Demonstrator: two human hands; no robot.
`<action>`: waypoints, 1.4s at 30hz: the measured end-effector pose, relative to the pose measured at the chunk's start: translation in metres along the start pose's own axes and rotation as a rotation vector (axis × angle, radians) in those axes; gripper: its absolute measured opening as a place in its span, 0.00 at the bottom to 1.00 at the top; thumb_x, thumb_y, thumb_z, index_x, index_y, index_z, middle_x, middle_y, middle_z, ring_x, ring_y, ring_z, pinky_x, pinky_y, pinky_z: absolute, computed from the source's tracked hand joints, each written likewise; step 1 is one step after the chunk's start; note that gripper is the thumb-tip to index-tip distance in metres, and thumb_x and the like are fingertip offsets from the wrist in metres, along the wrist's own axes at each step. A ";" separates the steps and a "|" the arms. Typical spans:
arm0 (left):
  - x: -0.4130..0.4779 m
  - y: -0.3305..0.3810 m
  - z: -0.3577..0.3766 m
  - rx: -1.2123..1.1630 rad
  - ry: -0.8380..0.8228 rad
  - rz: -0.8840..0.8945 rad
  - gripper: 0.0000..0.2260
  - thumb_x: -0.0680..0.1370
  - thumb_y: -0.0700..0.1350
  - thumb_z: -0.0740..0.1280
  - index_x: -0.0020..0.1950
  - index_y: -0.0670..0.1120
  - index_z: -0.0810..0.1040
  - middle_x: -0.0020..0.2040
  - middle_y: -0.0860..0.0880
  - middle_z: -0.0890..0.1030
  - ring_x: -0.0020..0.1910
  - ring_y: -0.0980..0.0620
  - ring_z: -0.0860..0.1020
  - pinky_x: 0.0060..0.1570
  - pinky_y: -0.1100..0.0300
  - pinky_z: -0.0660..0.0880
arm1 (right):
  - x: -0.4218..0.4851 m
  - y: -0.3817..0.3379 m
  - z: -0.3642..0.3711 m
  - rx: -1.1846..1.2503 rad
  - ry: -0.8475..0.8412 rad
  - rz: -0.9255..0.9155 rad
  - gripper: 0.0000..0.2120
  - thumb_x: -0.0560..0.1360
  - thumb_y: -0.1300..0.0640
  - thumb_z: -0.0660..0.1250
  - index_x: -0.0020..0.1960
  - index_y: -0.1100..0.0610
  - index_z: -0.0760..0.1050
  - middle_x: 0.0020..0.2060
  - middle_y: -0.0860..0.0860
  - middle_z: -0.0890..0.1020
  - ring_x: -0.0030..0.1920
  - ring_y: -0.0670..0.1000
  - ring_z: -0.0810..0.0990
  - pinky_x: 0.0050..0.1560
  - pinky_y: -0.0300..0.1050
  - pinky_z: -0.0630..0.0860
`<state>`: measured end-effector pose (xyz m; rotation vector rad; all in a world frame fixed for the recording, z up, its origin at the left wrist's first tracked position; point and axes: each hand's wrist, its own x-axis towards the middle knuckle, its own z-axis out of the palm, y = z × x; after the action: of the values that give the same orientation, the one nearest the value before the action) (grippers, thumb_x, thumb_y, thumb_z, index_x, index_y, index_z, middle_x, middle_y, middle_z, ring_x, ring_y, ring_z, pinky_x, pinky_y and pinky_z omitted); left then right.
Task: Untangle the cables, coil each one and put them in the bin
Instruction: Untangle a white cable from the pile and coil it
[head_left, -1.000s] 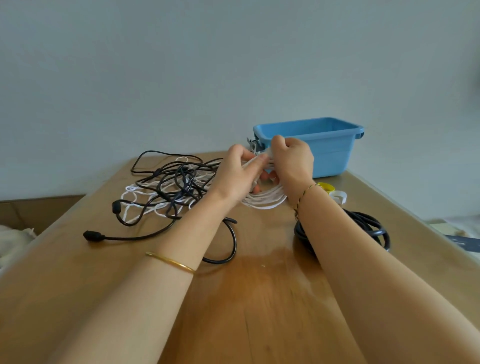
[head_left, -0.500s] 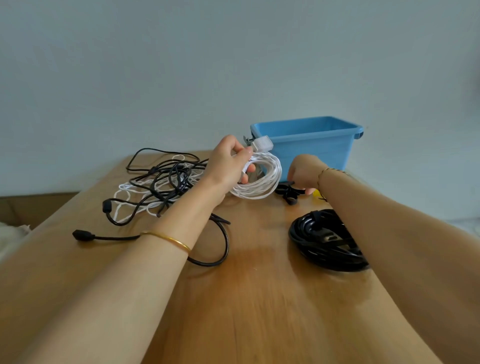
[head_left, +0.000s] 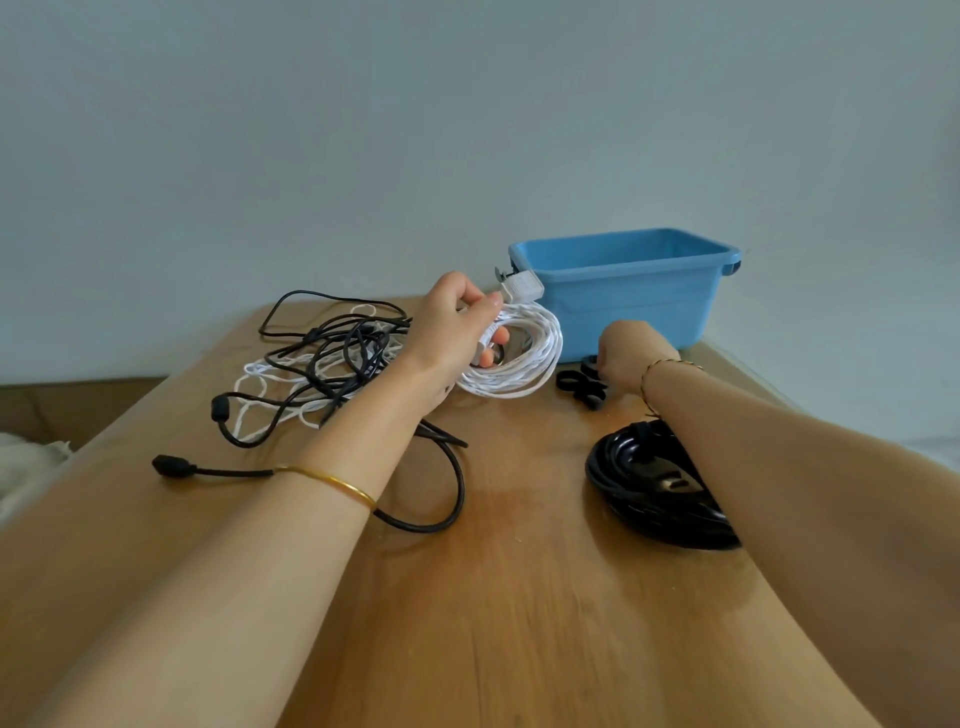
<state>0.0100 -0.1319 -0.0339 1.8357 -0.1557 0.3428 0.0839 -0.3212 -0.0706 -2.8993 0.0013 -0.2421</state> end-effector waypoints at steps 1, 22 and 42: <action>-0.001 0.000 -0.002 0.003 0.007 0.000 0.09 0.81 0.44 0.61 0.42 0.46 0.66 0.38 0.45 0.79 0.23 0.56 0.69 0.24 0.64 0.68 | -0.001 0.000 -0.005 0.027 0.014 -0.003 0.10 0.73 0.67 0.61 0.34 0.62 0.69 0.33 0.55 0.71 0.39 0.58 0.72 0.35 0.43 0.68; -0.024 -0.014 -0.096 0.044 0.437 -0.052 0.11 0.80 0.46 0.62 0.40 0.47 0.64 0.34 0.50 0.74 0.29 0.50 0.75 0.29 0.62 0.70 | -0.085 -0.131 -0.080 0.563 -0.082 -0.575 0.06 0.76 0.65 0.61 0.47 0.58 0.75 0.29 0.51 0.76 0.21 0.40 0.70 0.23 0.29 0.63; 0.002 -0.016 -0.107 0.419 0.303 0.090 0.07 0.79 0.48 0.61 0.45 0.45 0.67 0.36 0.49 0.80 0.29 0.48 0.75 0.41 0.49 0.75 | -0.071 -0.162 -0.058 0.396 -0.108 -0.700 0.09 0.72 0.62 0.63 0.46 0.56 0.82 0.33 0.46 0.77 0.29 0.44 0.69 0.28 0.31 0.65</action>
<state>0.0002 -0.0250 -0.0211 2.1634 0.0495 0.7568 0.0018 -0.1759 0.0109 -2.4045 -0.9672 -0.1707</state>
